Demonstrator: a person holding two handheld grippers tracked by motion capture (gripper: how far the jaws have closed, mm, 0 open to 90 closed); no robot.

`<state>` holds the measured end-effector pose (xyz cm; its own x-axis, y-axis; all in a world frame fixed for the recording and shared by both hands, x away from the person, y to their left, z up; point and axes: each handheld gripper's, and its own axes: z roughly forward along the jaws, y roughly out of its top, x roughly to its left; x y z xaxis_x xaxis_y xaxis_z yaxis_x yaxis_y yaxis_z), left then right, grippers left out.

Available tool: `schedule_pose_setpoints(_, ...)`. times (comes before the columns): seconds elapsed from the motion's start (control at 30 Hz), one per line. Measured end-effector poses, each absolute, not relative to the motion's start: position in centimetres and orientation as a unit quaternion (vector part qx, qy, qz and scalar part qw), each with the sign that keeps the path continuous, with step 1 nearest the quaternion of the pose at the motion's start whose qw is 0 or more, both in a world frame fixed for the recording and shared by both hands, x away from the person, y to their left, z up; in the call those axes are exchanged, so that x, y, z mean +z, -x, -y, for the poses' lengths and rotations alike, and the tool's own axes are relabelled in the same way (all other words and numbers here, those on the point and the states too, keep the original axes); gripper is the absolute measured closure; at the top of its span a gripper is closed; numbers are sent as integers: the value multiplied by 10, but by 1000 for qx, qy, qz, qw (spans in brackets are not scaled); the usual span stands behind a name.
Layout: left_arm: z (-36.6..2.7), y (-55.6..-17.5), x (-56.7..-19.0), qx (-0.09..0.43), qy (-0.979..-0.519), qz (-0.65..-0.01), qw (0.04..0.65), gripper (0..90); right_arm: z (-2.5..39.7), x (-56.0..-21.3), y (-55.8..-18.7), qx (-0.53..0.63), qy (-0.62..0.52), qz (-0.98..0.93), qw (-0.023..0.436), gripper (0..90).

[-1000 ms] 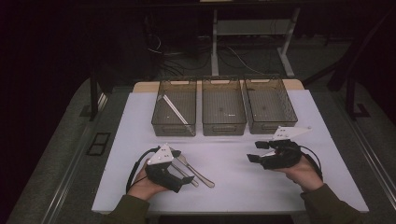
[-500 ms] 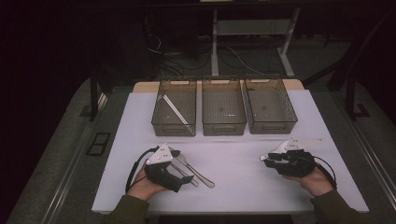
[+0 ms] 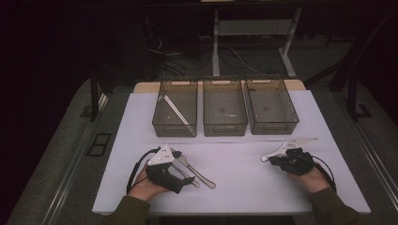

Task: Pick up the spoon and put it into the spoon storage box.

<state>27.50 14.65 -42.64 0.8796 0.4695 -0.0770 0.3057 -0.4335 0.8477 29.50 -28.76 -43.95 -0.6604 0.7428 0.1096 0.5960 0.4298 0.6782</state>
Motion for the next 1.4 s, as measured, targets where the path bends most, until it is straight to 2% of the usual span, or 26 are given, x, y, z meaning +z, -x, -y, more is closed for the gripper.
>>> schedule_pose_setpoints(1.4,-148,-278,-431,82,-843,-233,477,0,281,-448,-338,366,-419,-823,111,895)
